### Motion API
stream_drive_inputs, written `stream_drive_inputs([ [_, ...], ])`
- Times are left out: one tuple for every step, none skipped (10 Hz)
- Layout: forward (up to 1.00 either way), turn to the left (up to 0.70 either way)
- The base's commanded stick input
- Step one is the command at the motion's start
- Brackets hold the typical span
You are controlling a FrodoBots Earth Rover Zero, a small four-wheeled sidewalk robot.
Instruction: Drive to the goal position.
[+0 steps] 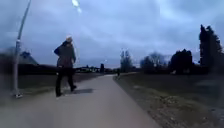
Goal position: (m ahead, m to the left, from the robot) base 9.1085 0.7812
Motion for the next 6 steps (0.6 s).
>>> stream_drive_inputs([
  [1.0, 0.04],
  [1.0, 0.04],
  [1.0, 0.04],
  [1.0, 0.04],
  [1.0, 0.04],
  [1.0, 0.04],
])
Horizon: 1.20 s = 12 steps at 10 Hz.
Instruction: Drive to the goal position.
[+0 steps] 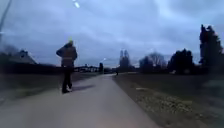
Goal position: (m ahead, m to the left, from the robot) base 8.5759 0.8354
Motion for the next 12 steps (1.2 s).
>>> stream_drive_inputs([
  [1.0, 0.04],
  [1.0, 0.04],
  [1.0, 0.04],
  [1.0, 0.04],
  [1.0, 0.04],
  [1.0, 0.04],
  [1.0, 0.04],
  [1.0, 0.04],
  [1.0, 0.04],
  [1.0, 0.04],
  [1.0, 0.04],
  [1.0, 0.04],
])
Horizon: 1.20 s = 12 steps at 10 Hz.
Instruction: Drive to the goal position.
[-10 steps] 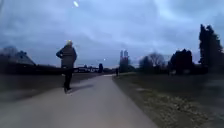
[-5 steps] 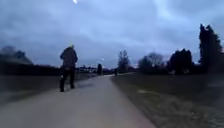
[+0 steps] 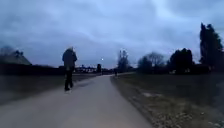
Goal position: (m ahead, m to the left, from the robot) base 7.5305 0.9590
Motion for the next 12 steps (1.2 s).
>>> stream_drive_inputs([
  [1.0, 0.04],
  [1.0, 0.04],
  [1.0, 0.04],
  [1.0, 0.04],
  [1.0, 0.04],
  [1.0, 0.04],
  [1.0, 0.04],
  [1.0, 0.04],
  [1.0, 0.04],
  [1.0, 0.04],
  [1.0, 0.04],
  [1.0, 0.04],
])
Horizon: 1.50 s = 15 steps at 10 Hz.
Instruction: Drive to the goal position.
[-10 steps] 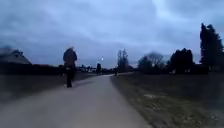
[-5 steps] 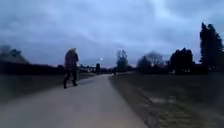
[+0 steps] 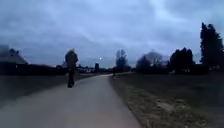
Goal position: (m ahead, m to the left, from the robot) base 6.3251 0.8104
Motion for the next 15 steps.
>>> stream_drive_inputs([
  [1.0, 0.04],
  [1.0, 0.04],
  [1.0, 0.04],
  [1.0, 0.04],
  [1.0, 0.29],
  [1.0, 0.44],
  [1.0, 0.4],
  [1.0, 0.04],
  [1.0, 0.04],
  [1.0, 0.04],
  [1.0, 0.12],
  [1.0, 0.31],
  [1.0, 0.44],
  [1.0, 0.44],
  [1.0, 0.23],
])
